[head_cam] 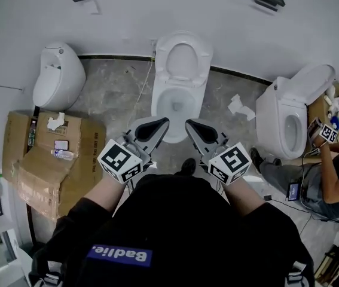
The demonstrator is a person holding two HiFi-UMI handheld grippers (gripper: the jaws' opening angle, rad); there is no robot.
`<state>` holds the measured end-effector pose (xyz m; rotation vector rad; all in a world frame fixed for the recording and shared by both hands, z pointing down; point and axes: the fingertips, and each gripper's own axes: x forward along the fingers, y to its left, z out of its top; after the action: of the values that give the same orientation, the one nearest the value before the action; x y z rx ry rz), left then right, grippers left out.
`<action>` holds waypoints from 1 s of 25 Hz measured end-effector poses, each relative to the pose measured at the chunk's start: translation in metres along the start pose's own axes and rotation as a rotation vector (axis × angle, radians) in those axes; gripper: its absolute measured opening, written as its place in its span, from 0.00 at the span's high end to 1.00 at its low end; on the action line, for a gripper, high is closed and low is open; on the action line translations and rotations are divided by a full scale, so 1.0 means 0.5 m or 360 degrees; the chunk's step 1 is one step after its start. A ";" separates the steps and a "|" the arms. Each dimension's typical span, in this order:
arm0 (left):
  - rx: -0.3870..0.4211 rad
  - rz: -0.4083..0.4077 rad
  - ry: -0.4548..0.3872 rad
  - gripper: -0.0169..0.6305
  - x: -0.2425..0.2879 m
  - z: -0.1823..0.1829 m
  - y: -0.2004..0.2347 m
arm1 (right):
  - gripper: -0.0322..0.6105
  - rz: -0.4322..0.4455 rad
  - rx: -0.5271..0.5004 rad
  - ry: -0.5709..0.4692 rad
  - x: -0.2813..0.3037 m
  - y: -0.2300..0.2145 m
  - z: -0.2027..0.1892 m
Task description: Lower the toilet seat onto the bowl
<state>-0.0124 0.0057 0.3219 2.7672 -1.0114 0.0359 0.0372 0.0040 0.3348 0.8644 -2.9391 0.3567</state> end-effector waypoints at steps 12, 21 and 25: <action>-0.0015 0.0058 -0.0003 0.95 0.099 0.010 0.126 | 0.91 0.0043 0.0036 0.0058 0.096 -0.108 -0.009; 0.0001 -0.0140 -0.0019 0.95 0.105 0.045 0.260 | 0.91 -0.0197 0.0030 0.0060 0.216 -0.160 0.030; -0.0002 -0.0218 -0.0018 0.95 0.122 0.053 0.308 | 0.91 -0.0316 0.0016 0.0039 0.255 -0.205 0.052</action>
<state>-0.0654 -0.1533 0.3282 2.8311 -0.8213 0.0001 -0.0143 -0.1529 0.3456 1.1323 -2.7987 0.3669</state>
